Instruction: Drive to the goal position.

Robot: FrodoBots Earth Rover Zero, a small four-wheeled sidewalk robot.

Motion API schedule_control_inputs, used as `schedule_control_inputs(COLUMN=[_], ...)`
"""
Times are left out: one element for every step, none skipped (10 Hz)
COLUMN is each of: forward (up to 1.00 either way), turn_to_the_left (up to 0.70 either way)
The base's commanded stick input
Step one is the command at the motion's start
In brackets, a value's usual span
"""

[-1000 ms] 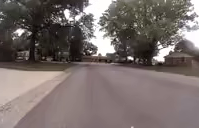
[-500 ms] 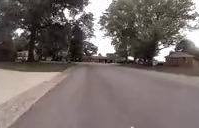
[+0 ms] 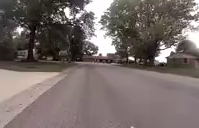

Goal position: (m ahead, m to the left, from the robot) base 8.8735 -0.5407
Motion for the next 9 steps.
schedule_control_inputs(forward=[0.7,0.7,0.7,0.7,0.7,0.7,0.7,0.7,0.7], turn_to_the_left=[0.0,0.0,0.0,0.0,0.0,0.0,0.0,0.0,0.0])
